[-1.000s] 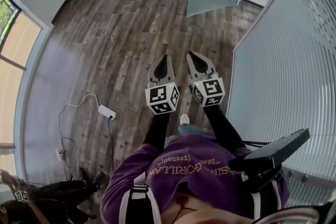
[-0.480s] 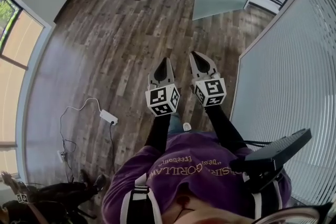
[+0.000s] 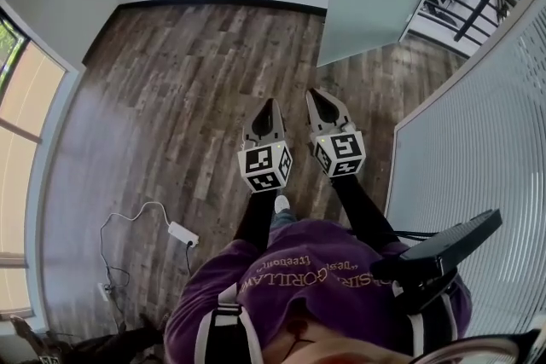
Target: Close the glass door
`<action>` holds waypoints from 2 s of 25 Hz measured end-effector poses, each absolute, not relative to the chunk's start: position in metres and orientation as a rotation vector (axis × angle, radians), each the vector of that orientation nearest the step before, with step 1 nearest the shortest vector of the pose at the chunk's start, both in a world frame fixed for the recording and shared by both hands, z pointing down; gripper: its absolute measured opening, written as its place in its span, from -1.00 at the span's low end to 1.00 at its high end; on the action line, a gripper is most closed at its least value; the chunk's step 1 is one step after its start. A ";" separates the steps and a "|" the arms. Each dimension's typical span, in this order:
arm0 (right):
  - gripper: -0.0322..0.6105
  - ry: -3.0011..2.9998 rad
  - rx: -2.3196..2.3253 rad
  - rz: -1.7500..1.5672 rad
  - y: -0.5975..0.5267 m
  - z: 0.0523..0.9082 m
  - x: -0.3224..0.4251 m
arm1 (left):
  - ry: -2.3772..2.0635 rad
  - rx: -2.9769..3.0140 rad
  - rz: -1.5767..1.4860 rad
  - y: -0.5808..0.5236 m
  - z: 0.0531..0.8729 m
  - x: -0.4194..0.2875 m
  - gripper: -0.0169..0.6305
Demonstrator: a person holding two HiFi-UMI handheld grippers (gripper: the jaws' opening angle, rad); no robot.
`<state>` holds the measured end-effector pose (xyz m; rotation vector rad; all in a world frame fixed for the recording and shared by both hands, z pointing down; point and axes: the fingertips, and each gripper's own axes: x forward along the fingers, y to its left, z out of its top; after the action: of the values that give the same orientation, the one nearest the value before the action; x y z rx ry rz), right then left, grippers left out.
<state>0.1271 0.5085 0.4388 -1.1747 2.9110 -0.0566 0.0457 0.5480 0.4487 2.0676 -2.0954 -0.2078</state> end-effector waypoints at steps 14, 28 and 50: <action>-0.93 2.938 -1.221 -0.095 0.399 0.464 0.053 | -2.053 2.051 -0.194 0.442 0.474 -0.030 -0.95; -0.93 3.012 -1.052 -0.035 0.215 0.447 -0.035 | -2.194 1.921 -0.298 0.267 0.451 -0.114 -0.95; -0.93 3.003 -1.071 -0.024 -0.004 0.451 -0.163 | -2.207 1.871 -0.292 0.059 0.468 -0.255 -0.95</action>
<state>-0.1633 -0.0041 0.4506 -1.0711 3.0025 -0.0243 -0.2555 0.0588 0.4680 1.8707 -2.2069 -0.2917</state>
